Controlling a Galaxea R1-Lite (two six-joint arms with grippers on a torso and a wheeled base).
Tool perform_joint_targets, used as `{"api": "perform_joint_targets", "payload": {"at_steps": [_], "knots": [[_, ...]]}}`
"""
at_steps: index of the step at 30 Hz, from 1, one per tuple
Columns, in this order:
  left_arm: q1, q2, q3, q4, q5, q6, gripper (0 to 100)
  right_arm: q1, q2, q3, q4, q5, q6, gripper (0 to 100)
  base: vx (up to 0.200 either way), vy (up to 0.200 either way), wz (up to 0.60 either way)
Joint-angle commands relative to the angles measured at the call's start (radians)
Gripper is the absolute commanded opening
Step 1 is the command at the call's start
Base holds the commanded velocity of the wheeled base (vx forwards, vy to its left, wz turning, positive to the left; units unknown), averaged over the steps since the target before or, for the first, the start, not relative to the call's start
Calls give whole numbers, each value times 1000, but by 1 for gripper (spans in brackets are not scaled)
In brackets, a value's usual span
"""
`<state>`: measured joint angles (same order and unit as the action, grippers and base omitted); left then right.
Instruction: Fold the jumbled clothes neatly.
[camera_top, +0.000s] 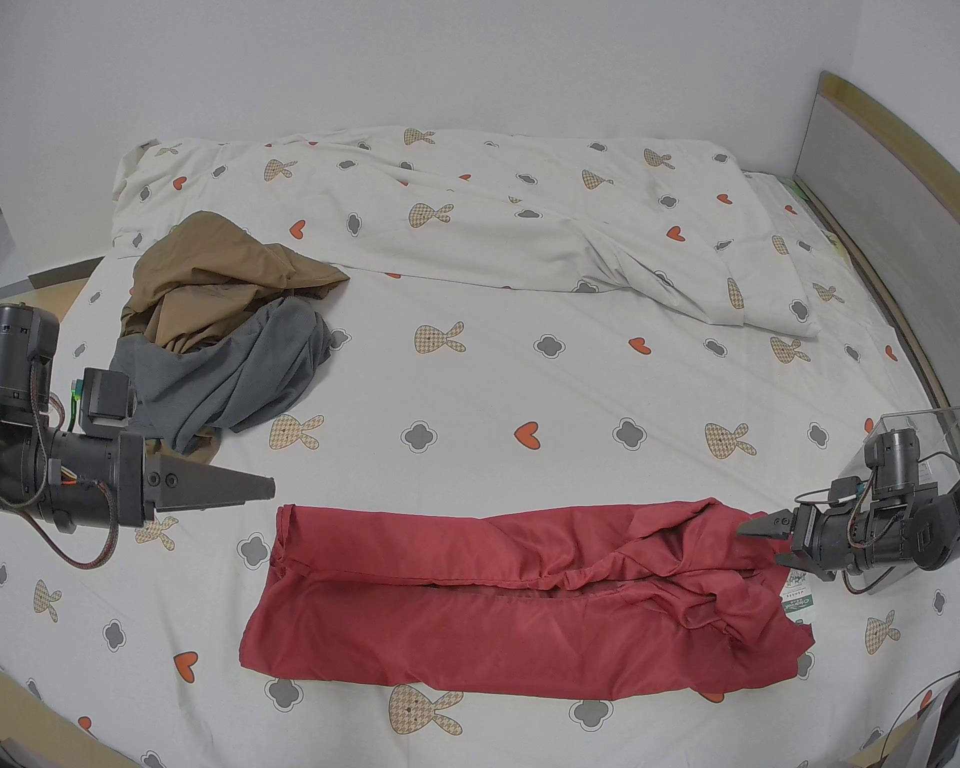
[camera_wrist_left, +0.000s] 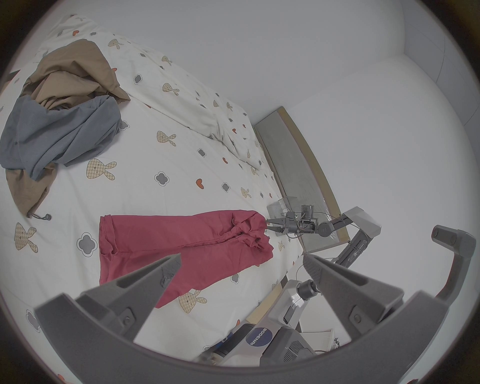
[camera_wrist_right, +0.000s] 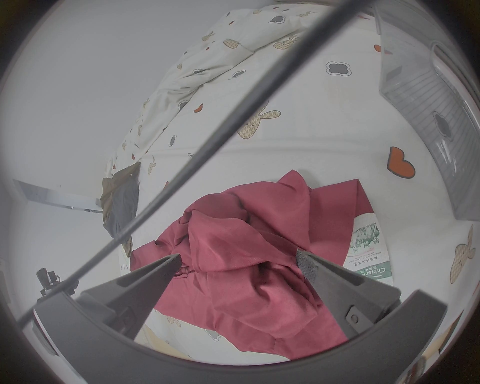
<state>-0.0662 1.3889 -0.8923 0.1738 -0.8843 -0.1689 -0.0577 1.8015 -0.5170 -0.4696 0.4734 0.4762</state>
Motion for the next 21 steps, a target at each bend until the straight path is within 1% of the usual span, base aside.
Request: {"api": "perform_joint_targets", "payload": {"at_steps": [1, 4, 7, 9, 10, 13, 18, 19, 21], "knots": [[0, 1, 6, -2, -1, 0, 100, -7, -30, 5, 0, 2, 10, 100, 0, 0, 0], [0, 7, 9, -2, -2, 0, 100, 6, -54, -5, -1, 4, 52, 100, 0, 0, 0], [-1, 7, 10, -2, -2, 0, 100, 15, -42, -21, -1, 2, 53, 100, 0, 0, 0], [-1, 5, 9, -2, -1, 0, 100, 33, -34, -28, -1, 1, 55, 100, 0, 0, 0], [-1, 5, 10, -2, -1, 0, 100, 56, -10, -37, -1, -1, 50, 100, 0, 0, 0], [-1, 4, 10, -2, -1, 0, 100, 79, 42, -57, -1, -9, 45, 100, 0, 0, 0], [-1, 7, 12, -2, -2, 0, 100, 79, 65, -61, -1, -12, 41, 100, 0, 0, 0], [-1, 7, 12, -2, -2, 0, 100, 76, 67, -61, -1, -12, 41, 0, 0, 0, 0], [-1, 7, 12, -4, -2, 0, 100, 73, 67, -63, -1, -13, 41, 0, 0, 0, 0]]}}
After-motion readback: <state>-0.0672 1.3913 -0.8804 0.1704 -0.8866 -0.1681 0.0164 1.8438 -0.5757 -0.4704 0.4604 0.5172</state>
